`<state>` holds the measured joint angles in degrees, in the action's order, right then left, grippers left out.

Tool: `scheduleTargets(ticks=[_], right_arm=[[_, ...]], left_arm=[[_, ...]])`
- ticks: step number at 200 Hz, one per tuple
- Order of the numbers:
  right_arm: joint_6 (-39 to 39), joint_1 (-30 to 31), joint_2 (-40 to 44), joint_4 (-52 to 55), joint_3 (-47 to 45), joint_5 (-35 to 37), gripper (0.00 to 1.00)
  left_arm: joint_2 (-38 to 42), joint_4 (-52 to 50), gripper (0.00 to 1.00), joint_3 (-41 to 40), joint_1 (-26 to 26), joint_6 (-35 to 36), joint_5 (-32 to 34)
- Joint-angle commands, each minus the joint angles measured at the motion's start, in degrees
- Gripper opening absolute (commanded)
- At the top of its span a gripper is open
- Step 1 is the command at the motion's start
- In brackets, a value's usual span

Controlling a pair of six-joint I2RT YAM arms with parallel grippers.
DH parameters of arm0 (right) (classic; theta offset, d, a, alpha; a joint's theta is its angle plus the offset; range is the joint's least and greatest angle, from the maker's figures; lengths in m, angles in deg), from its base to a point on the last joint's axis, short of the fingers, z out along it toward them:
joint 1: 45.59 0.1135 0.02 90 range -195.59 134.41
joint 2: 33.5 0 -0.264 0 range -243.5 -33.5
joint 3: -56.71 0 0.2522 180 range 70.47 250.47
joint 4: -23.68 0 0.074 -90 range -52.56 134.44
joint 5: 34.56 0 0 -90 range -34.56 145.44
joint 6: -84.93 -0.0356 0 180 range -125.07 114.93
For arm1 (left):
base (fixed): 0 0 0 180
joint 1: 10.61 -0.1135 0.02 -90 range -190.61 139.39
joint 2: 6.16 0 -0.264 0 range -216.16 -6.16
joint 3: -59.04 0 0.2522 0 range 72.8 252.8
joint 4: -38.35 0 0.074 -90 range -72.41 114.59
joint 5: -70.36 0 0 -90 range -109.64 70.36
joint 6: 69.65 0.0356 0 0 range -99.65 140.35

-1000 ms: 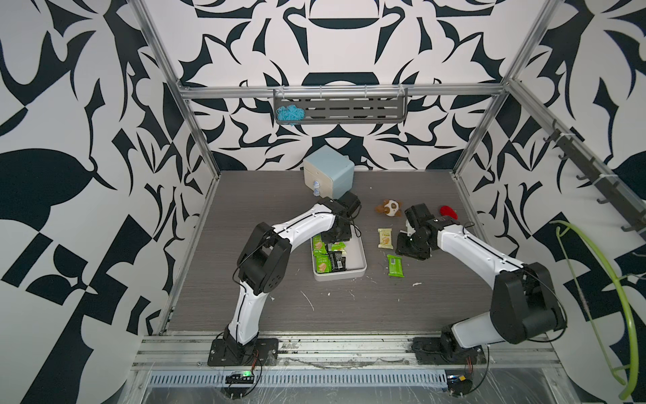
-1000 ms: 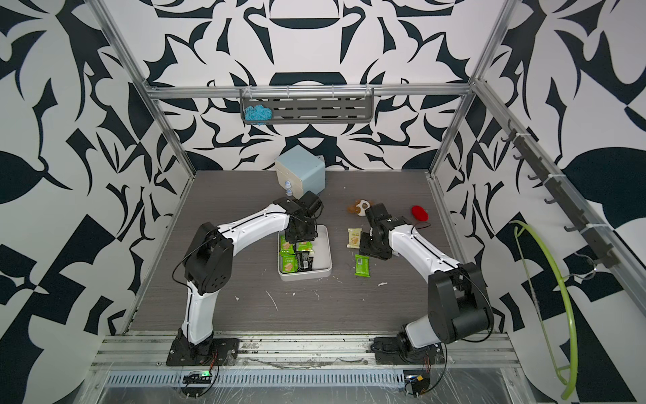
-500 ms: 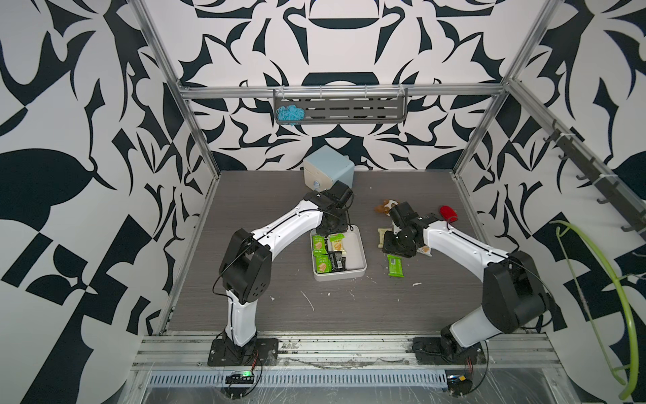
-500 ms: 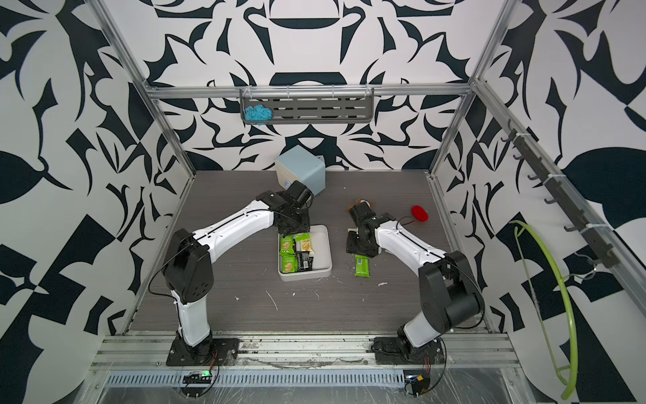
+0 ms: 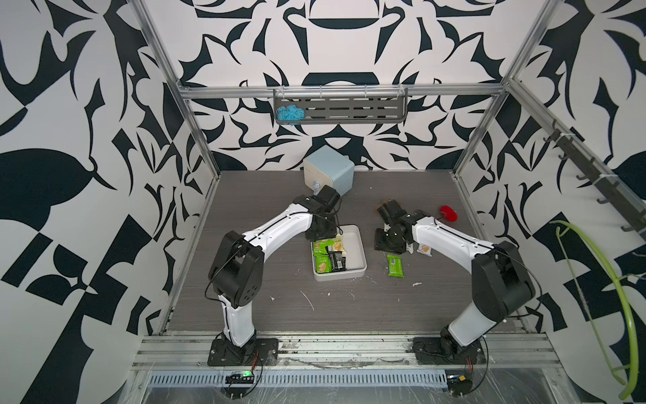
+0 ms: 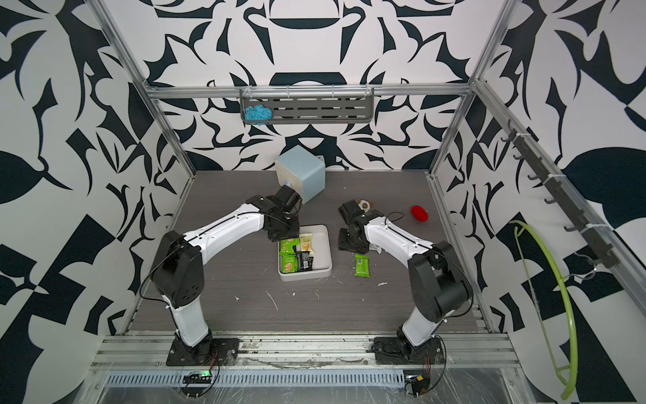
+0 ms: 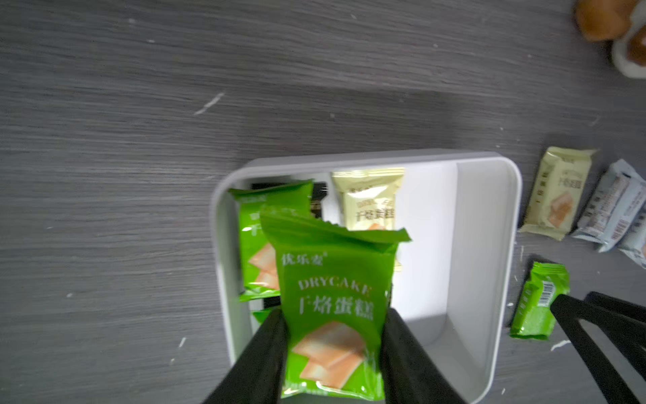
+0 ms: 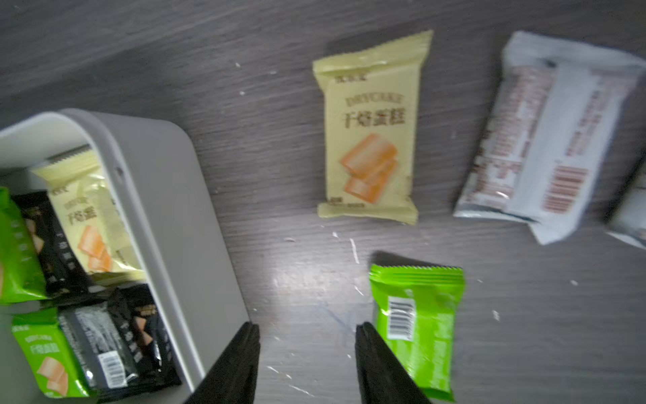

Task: Take the cookies out of the storage box
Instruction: Place the cookie at the center of the board.

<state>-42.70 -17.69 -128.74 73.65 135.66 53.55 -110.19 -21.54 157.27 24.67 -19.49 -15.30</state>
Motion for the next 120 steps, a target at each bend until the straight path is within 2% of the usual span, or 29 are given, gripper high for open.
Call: scheduleTargets(ticks=[1,39,60,120], right_arm=[[-4.13,0.67,0.19,-4.99,1.08,-0.86,0.5],[-5.88,0.73,-3.32,-6.47,5.14,-0.55,0.5],[-6.21,0.68,-5.84,-5.84,7.6,0.22,0.5],[-6.71,0.75,-8.12,-5.19,9.78,1.33,0.49]], left_arm=[[4.17,-0.94,0.48,-3.09,-5.96,3.24,0.35],[4.83,1.56,0.48,-6.53,-14.65,8.34,0.03],[3.12,2.88,0.48,-6.75,-17.72,10.8,0.6],[-5.7,5.68,0.48,-2.65,-21.75,14.2,-0.2]])
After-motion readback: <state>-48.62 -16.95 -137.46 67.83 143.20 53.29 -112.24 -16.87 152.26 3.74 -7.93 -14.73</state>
